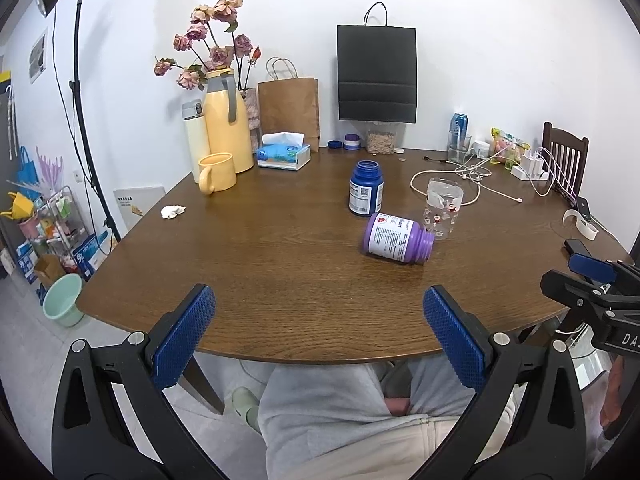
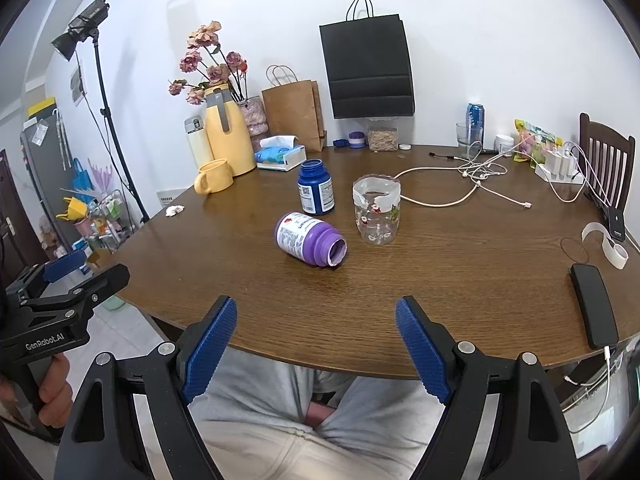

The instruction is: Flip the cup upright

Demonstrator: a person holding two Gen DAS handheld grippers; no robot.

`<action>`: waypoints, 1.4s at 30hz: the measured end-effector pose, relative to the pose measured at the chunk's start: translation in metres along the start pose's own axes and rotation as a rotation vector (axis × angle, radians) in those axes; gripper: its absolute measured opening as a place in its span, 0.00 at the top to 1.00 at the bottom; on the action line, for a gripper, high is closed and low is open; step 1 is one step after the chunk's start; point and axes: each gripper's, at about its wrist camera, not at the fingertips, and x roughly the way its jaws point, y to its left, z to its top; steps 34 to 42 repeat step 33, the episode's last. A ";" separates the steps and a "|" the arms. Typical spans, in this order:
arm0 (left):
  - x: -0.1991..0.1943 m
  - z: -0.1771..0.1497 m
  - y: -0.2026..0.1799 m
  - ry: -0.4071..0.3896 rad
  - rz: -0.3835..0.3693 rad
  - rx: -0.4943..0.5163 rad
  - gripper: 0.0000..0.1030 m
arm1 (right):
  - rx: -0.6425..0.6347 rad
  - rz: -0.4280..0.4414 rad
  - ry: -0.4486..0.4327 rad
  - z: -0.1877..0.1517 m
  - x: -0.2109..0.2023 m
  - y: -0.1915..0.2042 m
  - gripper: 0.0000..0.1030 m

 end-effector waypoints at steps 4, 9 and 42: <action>0.000 0.000 0.000 0.001 0.001 -0.002 0.00 | 0.003 0.000 0.004 -0.001 0.001 0.001 0.17; 0.001 -0.001 -0.001 0.005 0.000 -0.003 0.00 | 0.001 0.001 0.004 -0.001 0.001 0.001 0.17; 0.044 -0.002 0.013 0.017 -0.040 -0.070 0.00 | -0.030 0.022 -0.019 0.010 0.040 -0.011 0.17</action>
